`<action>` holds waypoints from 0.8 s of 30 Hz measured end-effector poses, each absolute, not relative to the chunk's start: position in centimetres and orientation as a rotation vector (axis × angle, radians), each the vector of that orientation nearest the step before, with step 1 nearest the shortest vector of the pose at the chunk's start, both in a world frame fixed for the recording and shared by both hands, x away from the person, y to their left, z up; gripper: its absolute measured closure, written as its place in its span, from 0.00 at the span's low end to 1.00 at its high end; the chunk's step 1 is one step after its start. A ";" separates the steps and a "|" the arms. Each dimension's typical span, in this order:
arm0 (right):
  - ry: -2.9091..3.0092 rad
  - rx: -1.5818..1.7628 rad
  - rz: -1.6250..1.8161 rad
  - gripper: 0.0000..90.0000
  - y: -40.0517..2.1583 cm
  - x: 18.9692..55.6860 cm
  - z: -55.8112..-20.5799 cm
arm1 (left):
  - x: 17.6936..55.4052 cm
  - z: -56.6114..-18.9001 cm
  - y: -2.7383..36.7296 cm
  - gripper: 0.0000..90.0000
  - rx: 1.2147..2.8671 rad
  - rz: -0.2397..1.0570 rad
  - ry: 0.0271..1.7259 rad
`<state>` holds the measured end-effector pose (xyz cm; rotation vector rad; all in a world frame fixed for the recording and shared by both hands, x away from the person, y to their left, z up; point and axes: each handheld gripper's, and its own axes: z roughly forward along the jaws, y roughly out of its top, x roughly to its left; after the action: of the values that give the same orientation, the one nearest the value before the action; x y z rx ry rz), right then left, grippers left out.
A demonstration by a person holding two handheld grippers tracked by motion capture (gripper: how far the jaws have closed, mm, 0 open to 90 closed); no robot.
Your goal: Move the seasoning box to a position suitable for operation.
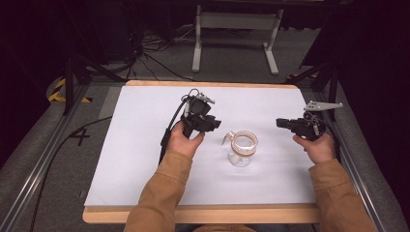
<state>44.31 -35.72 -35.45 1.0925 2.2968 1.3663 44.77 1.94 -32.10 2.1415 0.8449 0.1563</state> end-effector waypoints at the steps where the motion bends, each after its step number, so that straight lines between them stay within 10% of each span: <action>1: 2.300 1.098 1.360 0.98 -35.6 44.2 -35.6 | 44.9 -32.2 1.7 0.76 2.145 0.153 0.845; 24: 2.330 1.072 1.350 0.97 -35.3 43.7 -35.8 | 45.5 -34.8 -1.2 0.97 2.108 -0.033 0.857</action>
<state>43.70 -35.35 -35.80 1.0717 2.3297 1.3504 45.47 -1.16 -34.83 2.1079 0.8572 -0.0327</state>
